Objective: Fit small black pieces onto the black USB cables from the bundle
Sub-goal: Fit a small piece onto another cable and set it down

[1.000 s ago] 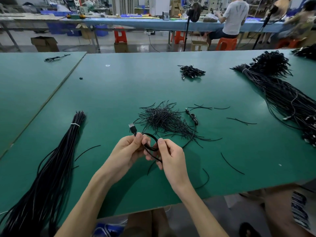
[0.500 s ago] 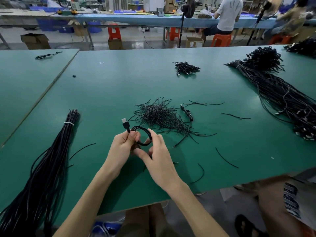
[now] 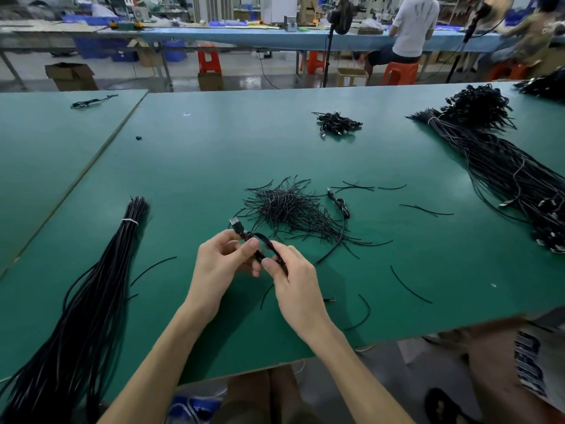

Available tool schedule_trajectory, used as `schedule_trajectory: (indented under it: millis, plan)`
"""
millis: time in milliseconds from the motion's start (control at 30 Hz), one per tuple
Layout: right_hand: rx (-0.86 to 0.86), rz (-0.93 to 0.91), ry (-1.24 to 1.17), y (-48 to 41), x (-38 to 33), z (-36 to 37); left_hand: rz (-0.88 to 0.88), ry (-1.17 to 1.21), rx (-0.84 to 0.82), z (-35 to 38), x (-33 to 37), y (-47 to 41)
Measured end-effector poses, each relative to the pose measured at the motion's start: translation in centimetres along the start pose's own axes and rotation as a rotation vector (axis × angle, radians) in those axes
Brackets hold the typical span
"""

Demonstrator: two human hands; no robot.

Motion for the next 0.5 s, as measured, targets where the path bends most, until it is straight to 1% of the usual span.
schedule_trajectory:
  millis: [67,133,200,333,433,500]
  plan:
    - [0.006,-0.030,-0.019,0.07,-0.11,0.01,-0.057,0.083,-0.021,-0.13,-0.41,-0.08]
    - [0.007,-0.045,-0.051,0.04,-0.14,-0.02,-0.103,0.146,-0.078,0.14,-0.72,-0.12]
    - [-0.004,-0.048,-0.078,-0.03,-0.11,-0.03,-0.112,0.155,-0.128,0.37,-0.80,-0.14]
    - [0.007,-0.058,-0.098,-0.01,0.01,-0.19,-0.087,0.087,-0.154,0.65,-0.74,-0.03]
    - [0.009,-0.072,-0.052,0.00,0.03,-0.03,-0.045,-0.012,-0.101,0.80,-0.51,0.07]
    - [-0.009,-0.070,0.007,-0.05,0.12,0.31,0.006,-0.118,-0.053,0.72,-0.23,0.08]
Point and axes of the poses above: each hand's wrist, its own y-axis away from the middle knuckle, its own z-axis out of the palm, x = y × z, the point moved 5 cm from there along -y, towards the middle knuckle
